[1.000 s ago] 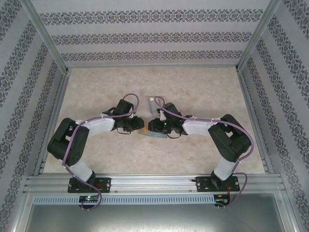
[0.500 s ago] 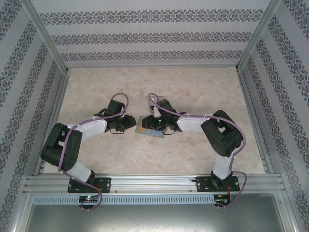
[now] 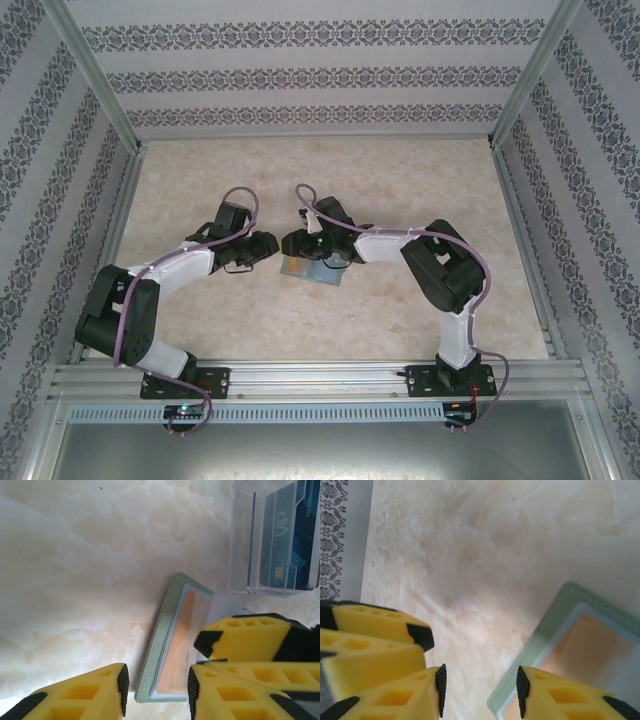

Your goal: Put the credit cards into the card holder

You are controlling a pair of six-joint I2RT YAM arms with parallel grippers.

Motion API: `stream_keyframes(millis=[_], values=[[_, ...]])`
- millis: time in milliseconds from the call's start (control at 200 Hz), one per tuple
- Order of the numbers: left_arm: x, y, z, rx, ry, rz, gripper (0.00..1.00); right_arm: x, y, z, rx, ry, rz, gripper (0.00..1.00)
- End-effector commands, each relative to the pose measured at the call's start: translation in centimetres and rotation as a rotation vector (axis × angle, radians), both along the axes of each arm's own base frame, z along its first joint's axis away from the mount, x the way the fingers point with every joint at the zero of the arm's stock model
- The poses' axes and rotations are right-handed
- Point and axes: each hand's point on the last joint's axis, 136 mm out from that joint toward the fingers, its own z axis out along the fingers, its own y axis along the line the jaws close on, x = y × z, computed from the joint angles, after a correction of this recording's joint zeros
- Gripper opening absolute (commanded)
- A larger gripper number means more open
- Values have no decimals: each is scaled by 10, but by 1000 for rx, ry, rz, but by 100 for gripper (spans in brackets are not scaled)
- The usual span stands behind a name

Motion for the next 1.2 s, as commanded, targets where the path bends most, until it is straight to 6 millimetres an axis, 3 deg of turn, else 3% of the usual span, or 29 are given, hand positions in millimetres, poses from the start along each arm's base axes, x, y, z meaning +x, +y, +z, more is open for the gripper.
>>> stream_keyframes(millis=[0, 175, 320, 430, 590, 764, 929, 1029, 1194], values=[[0, 16, 9, 9, -24, 57, 39, 7, 24, 18, 72, -44, 52, 43], [-2, 35, 13, 9, -28, 120, 39, 13, 51, 51, 152, -78, 102, 43], [0, 30, 19, -26, -44, 101, 39, 17, 61, 95, 221, -136, 122, 43], [2, 20, 29, -75, -74, 63, 41, 17, 44, 129, 232, -196, 92, 44], [4, -8, 46, -132, -134, -53, 47, 17, -11, 152, 200, -271, -10, 45], [-7, -52, 31, -78, -65, -233, 51, 15, -81, 138, 78, -326, -151, 45], [-10, -67, 12, 6, 2, -301, 52, 10, -137, 116, -10, -324, -270, 46], [-10, -70, -4, 54, 61, -323, 51, 6, -152, 108, -27, -317, -303, 46], [-5, -80, -14, 71, 86, -335, 48, 3, -158, 100, -41, -306, -307, 46]])
